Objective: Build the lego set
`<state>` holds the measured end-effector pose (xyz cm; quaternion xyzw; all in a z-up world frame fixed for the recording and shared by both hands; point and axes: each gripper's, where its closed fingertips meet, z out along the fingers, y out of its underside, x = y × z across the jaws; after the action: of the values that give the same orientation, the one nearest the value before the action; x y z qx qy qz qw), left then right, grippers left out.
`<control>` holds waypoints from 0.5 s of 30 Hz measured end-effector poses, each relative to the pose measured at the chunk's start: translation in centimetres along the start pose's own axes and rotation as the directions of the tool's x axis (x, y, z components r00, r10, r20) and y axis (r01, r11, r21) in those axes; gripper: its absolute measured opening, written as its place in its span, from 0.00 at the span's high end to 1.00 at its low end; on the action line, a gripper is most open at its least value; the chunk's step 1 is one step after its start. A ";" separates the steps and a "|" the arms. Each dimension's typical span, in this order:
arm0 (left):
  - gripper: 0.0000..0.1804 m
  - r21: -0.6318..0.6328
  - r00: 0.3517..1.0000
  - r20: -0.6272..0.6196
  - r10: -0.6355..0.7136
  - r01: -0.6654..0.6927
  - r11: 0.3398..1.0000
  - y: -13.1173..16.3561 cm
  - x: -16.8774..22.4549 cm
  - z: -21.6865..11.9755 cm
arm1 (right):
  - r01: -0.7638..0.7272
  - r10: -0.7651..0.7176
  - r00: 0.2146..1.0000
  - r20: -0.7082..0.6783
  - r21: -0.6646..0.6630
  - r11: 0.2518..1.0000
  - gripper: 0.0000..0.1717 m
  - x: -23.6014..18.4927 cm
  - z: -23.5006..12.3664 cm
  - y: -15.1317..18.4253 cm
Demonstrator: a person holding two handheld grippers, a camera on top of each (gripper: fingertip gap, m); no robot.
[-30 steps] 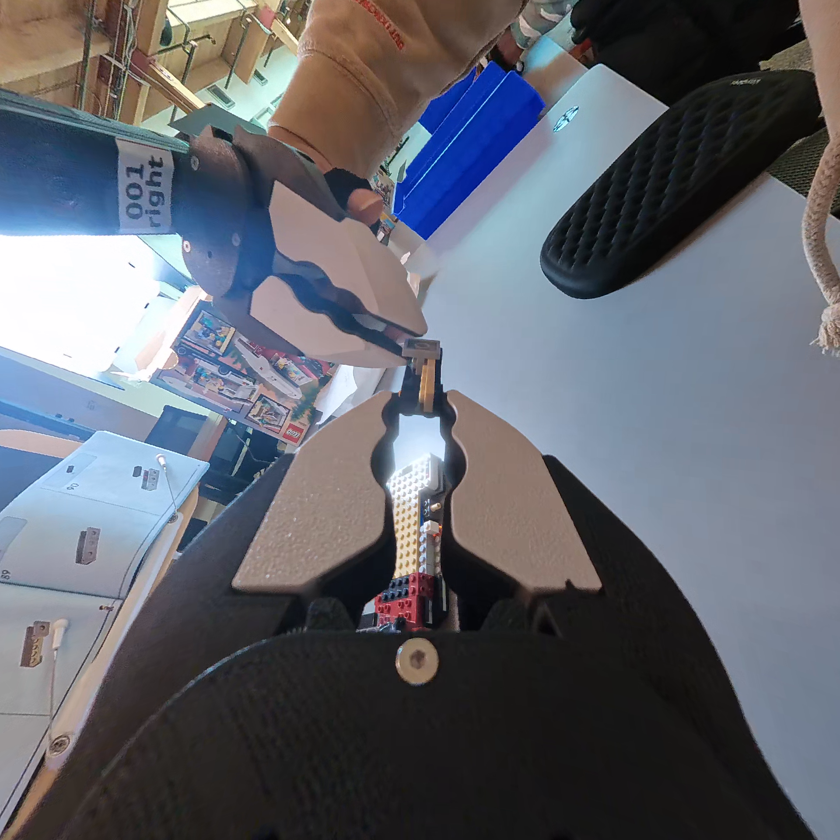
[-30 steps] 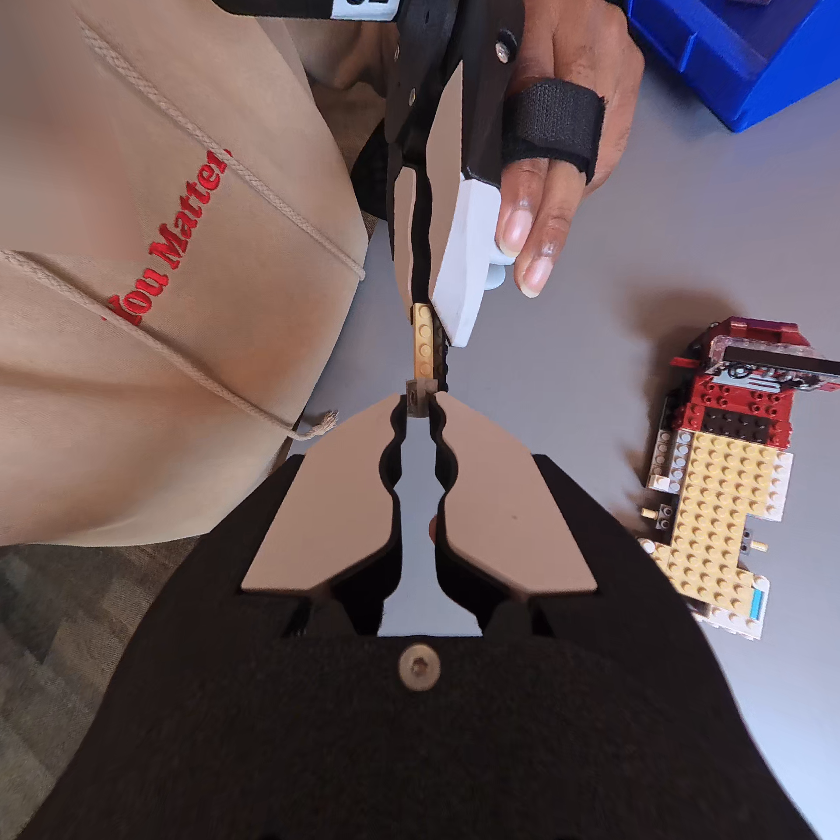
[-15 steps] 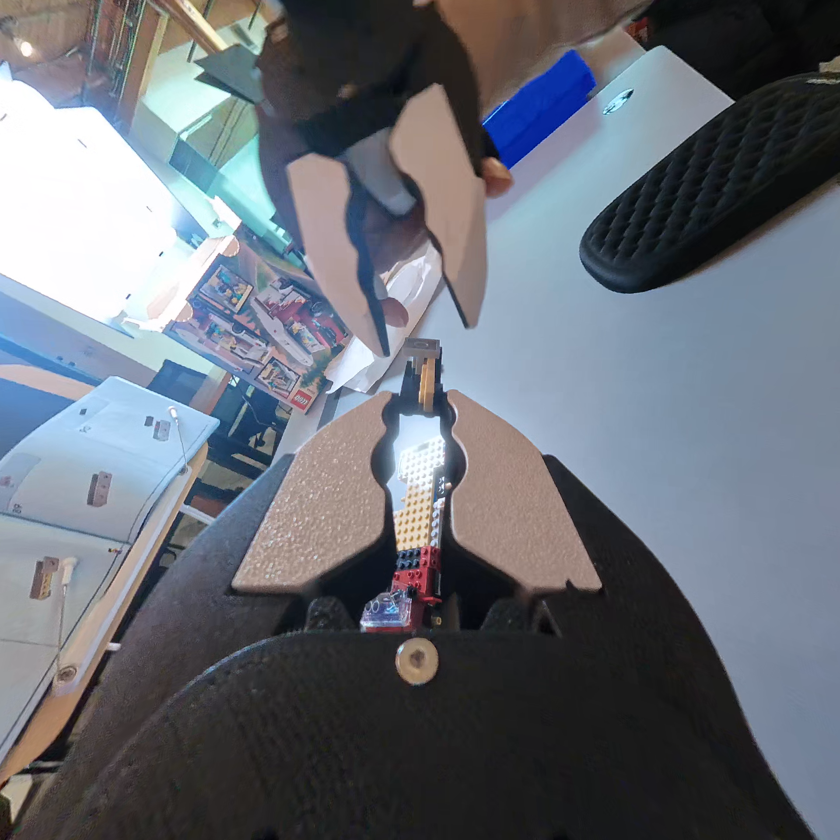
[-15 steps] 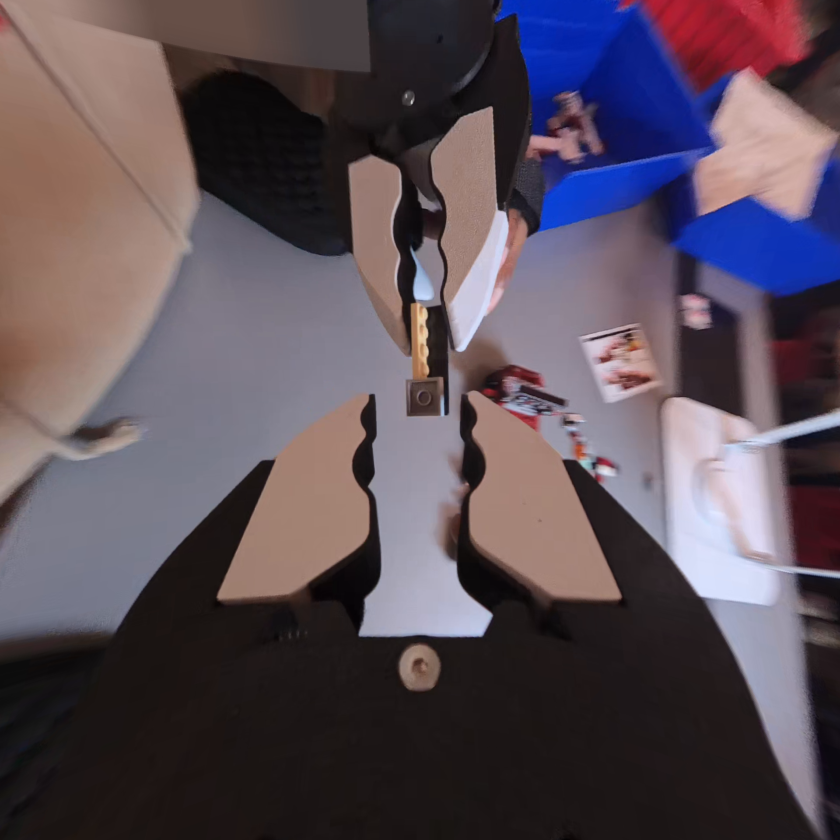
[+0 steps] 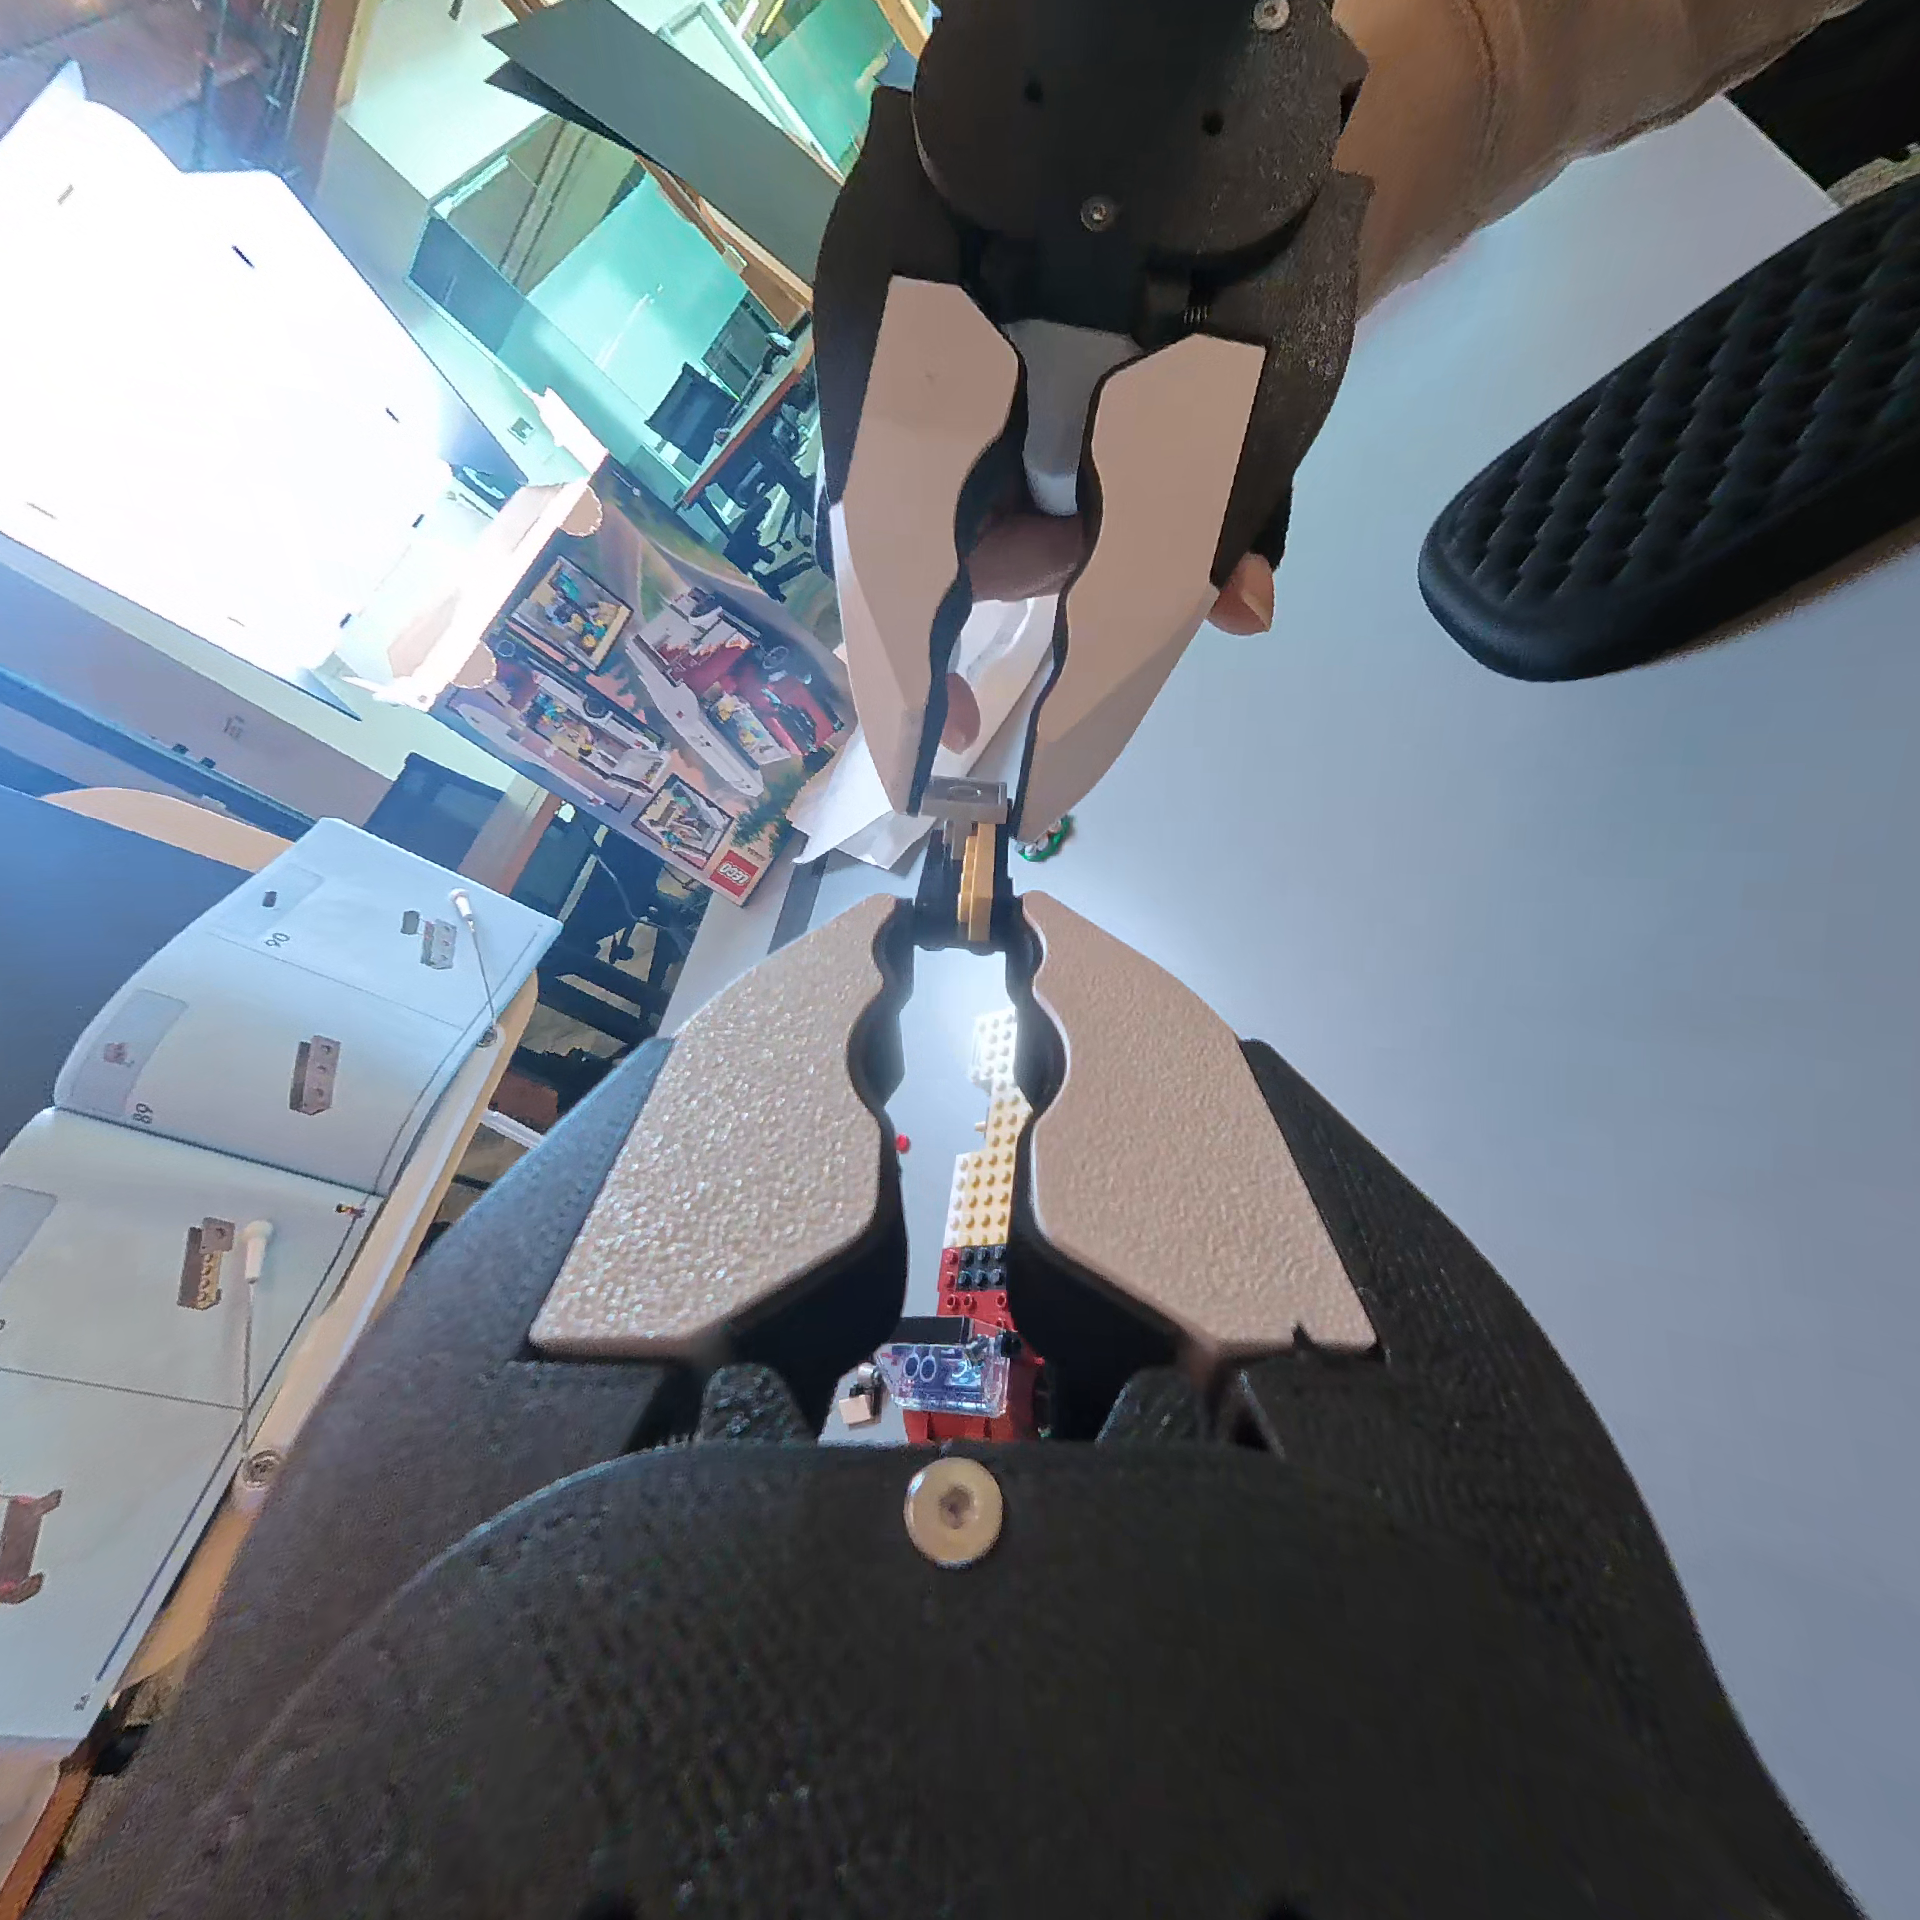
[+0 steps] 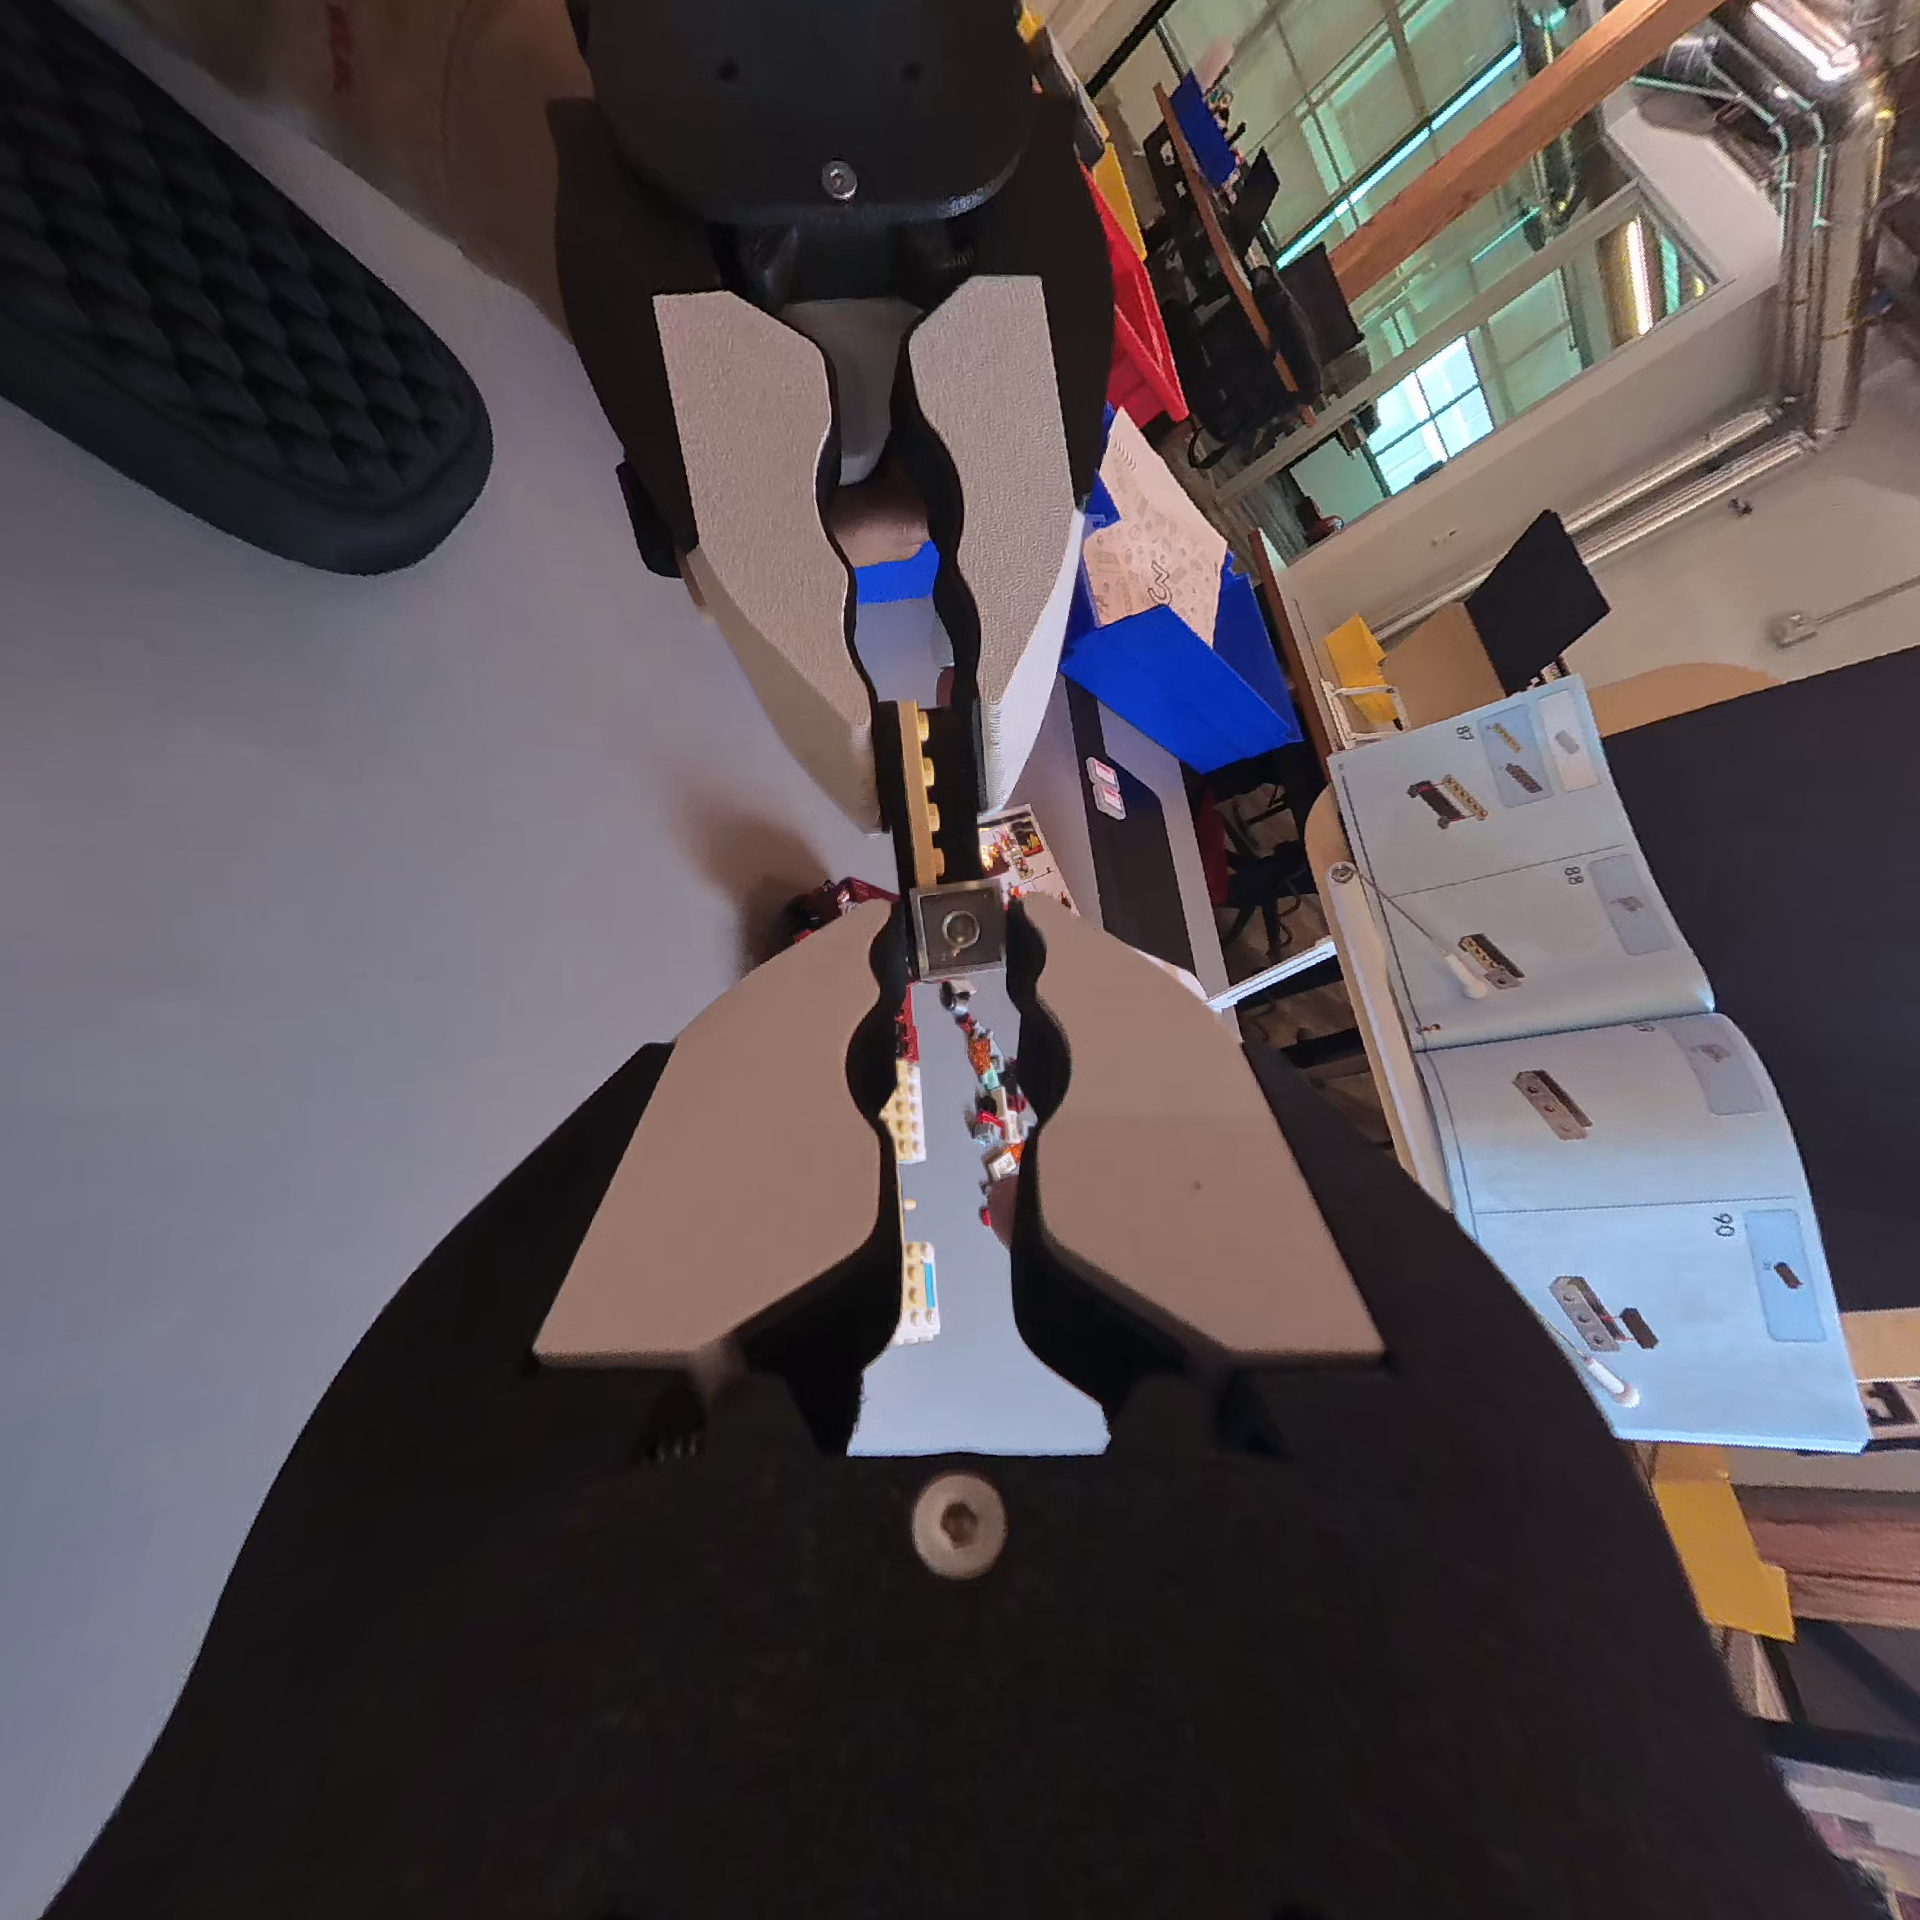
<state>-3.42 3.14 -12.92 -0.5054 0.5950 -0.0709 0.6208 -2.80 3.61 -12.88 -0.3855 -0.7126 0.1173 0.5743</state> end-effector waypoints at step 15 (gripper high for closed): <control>0.90 0.069 1.000 0.015 -0.022 0.021 0.997 -1.6 0.0 -0.6 | -0.093 0.092 0.993 0.076 0.016 0.996 0.90 -0.1 -0.7 -1.1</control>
<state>-3.08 2.05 -11.72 -0.4907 0.5817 -0.0941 0.6419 -2.59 2.60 -12.10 -0.4078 -0.7140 0.1652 0.5446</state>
